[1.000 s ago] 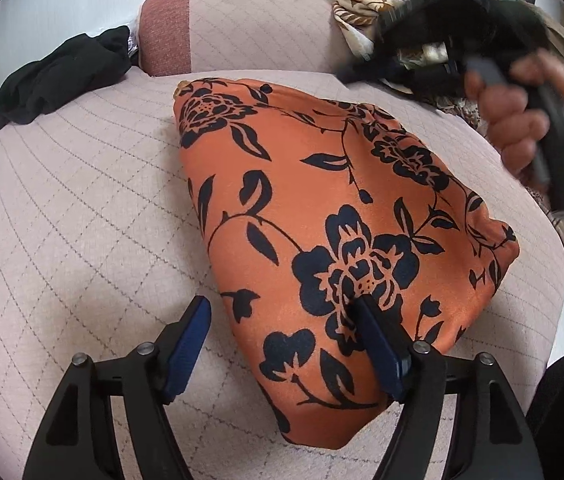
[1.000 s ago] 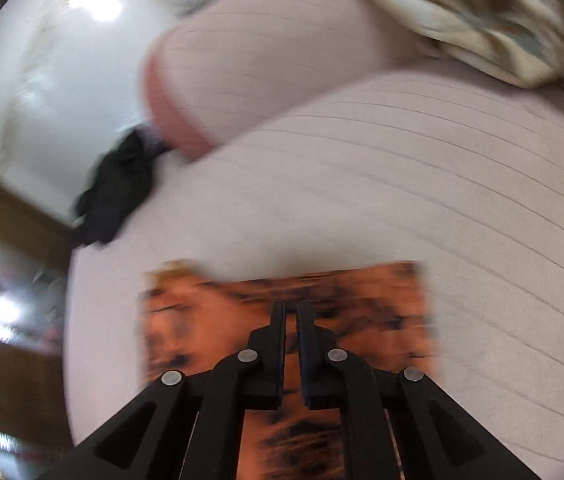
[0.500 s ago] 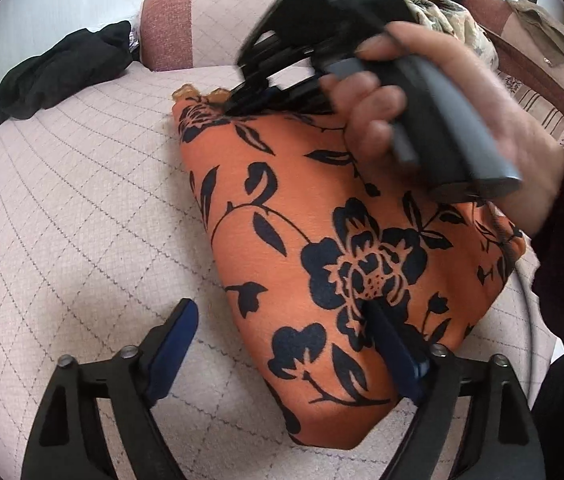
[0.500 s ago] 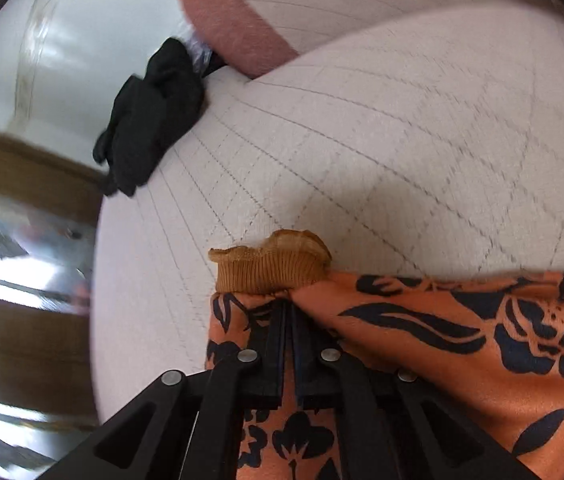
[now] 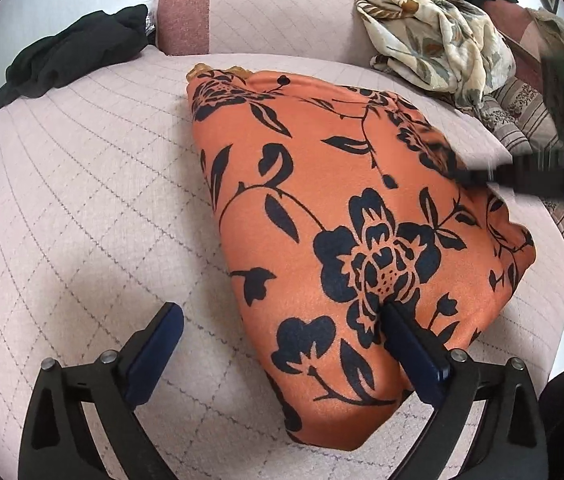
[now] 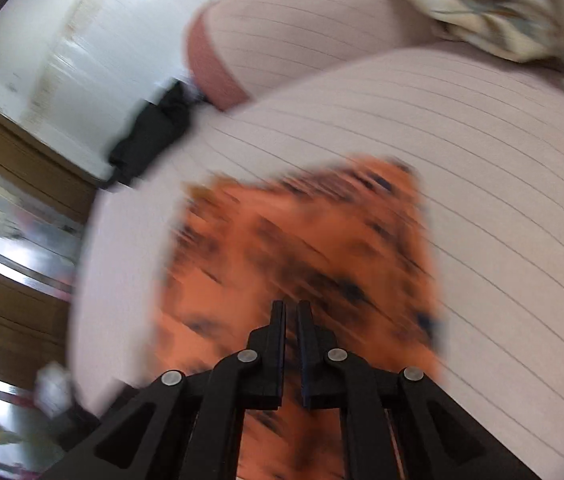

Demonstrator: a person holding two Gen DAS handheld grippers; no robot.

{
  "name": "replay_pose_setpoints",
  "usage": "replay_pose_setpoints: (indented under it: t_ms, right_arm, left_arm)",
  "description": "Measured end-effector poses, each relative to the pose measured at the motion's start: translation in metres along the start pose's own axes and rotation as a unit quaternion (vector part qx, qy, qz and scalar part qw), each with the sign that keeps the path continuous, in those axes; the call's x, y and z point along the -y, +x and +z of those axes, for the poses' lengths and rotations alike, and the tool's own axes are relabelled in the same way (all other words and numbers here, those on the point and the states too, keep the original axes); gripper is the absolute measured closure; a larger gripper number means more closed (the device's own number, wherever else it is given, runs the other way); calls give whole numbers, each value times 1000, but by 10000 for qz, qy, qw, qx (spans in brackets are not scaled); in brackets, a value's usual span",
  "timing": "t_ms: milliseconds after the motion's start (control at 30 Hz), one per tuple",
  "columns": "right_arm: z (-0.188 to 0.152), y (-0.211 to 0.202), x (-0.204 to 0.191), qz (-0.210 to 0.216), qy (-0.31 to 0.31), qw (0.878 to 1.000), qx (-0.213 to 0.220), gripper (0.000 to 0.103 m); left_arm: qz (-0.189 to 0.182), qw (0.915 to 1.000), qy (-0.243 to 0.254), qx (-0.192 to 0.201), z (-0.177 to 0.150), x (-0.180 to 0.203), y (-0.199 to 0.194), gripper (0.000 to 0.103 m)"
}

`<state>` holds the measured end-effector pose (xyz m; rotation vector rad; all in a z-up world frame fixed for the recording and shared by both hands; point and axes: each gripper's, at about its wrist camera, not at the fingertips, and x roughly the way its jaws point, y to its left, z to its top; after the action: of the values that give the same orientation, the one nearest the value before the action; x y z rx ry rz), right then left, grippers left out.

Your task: Fold small clothes

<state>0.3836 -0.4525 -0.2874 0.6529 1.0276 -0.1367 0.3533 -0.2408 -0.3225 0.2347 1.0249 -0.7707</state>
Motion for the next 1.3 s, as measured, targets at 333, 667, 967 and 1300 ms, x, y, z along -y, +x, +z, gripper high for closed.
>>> replay_pose_setpoints:
  t_ms: [333, 667, 967, 1300]
  right_arm:
    - [-43, -46, 13, 377, -285, 9976, 514, 95]
    - [-64, -15, 30, 561, -176, 9982, -155, 97]
    - [-57, -35, 28, 833, -361, 9956, 251, 94]
    - [-49, -11, 41, 748, -107, 9971, -60, 98]
  left_arm:
    - [292, 9986, -6, 445, 16, -12, -27, 4]
    - [445, 9988, 168, 132, 14, -2, -6, 2]
    - [484, 9985, 212, 138, 13, 1, -7, 2]
    - [425, 9988, 197, 130, 13, 0, -6, 2]
